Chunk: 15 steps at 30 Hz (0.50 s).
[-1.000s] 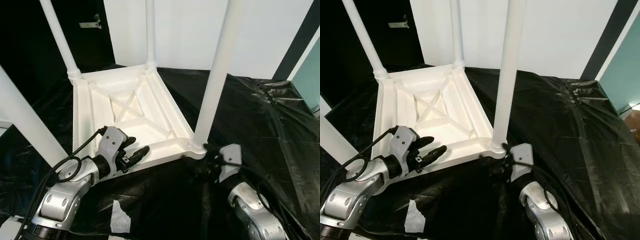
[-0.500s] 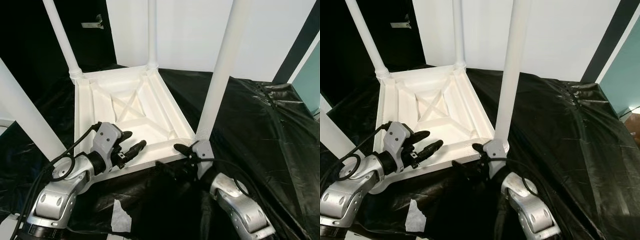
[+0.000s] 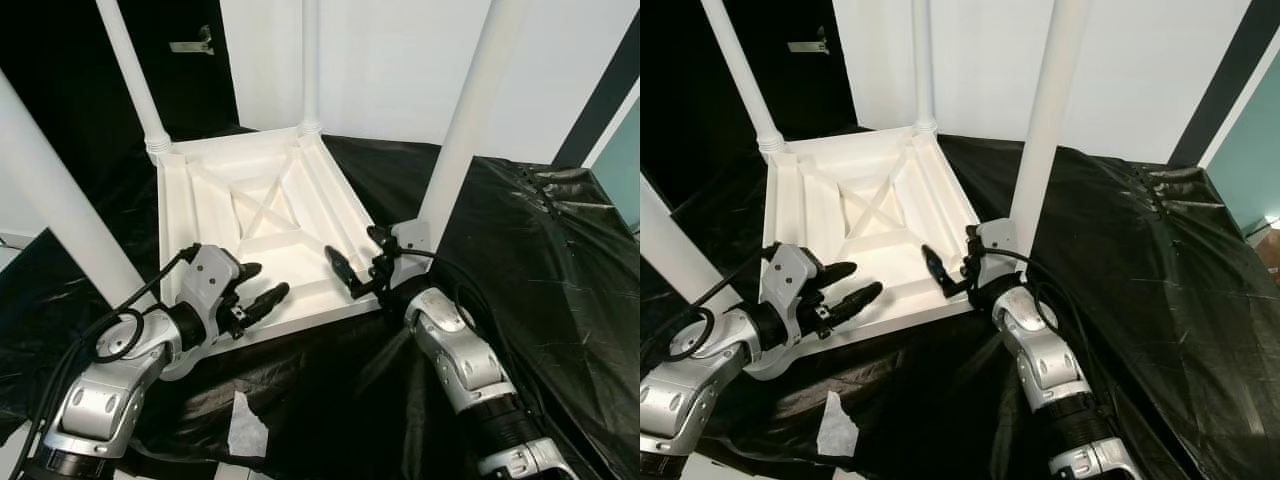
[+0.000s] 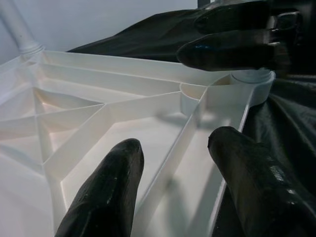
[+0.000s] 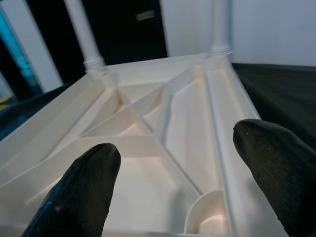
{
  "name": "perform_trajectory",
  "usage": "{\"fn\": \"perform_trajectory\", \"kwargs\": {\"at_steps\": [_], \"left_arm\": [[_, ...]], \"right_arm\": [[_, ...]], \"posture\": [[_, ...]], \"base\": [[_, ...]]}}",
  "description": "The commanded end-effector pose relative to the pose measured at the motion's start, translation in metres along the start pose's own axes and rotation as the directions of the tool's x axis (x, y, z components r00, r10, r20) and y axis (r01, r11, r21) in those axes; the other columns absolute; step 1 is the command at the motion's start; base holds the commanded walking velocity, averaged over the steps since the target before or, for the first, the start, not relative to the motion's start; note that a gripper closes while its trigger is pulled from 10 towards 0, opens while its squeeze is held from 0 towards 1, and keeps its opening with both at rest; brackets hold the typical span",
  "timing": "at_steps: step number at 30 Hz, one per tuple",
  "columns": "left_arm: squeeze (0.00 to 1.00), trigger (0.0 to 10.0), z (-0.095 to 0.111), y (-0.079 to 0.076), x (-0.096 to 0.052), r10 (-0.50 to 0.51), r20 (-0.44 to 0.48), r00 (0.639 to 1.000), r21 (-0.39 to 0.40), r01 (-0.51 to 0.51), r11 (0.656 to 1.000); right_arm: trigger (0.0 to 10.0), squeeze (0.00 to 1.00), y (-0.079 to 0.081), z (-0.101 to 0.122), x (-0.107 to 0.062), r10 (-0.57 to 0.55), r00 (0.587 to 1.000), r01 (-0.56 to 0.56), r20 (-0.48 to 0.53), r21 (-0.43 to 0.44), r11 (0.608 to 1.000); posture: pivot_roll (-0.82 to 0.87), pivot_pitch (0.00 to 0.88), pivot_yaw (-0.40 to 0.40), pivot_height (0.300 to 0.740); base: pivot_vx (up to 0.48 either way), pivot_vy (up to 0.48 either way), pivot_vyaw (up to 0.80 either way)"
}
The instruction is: Building children table
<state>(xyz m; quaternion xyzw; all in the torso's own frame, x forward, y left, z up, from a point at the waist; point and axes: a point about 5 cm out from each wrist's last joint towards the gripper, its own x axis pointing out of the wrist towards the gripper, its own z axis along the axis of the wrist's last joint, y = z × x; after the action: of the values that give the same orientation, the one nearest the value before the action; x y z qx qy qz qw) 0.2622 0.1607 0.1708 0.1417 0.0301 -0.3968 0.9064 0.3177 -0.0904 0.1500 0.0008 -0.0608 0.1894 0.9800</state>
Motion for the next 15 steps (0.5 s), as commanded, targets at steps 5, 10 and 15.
{"fn": "perform_trajectory", "kwargs": {"at_steps": [5, 10, 15], "left_arm": [[0.00, 10.0, 0.000, 0.015, -0.002, 0.038, -0.035, 0.999, 0.059, -0.036, 0.998], [0.00, 10.0, 0.003, 0.017, 0.005, 0.018, -0.028, 0.999, 0.080, -0.016, 0.997], [0.00, 10.0, 0.009, 0.015, 0.023, -0.037, -0.002, 0.999, 0.102, 0.037, 0.994]], "right_arm": [[10.0, 0.00, -0.048, -0.006, -0.016, -0.294, 0.956, 0.294, -0.005, -0.053, 0.954], [10.0, 0.00, -0.061, -0.009, -0.023, -0.385, 0.923, 0.383, -0.005, -0.075, 0.921], [10.0, 0.00, -0.077, -0.010, -0.032, -0.454, 0.891, 0.452, -0.001, -0.086, 0.888]], "posture": [[0.01, 0.000, -0.032, 0.740], [0.00, 0.000, -0.026, 0.740], [-0.02, 0.000, -0.009, 0.740]], "base": [[0.000, 0.000, 0.00], [0.000, 0.000, 0.00], [0.000, 0.000, 0.00]]}}
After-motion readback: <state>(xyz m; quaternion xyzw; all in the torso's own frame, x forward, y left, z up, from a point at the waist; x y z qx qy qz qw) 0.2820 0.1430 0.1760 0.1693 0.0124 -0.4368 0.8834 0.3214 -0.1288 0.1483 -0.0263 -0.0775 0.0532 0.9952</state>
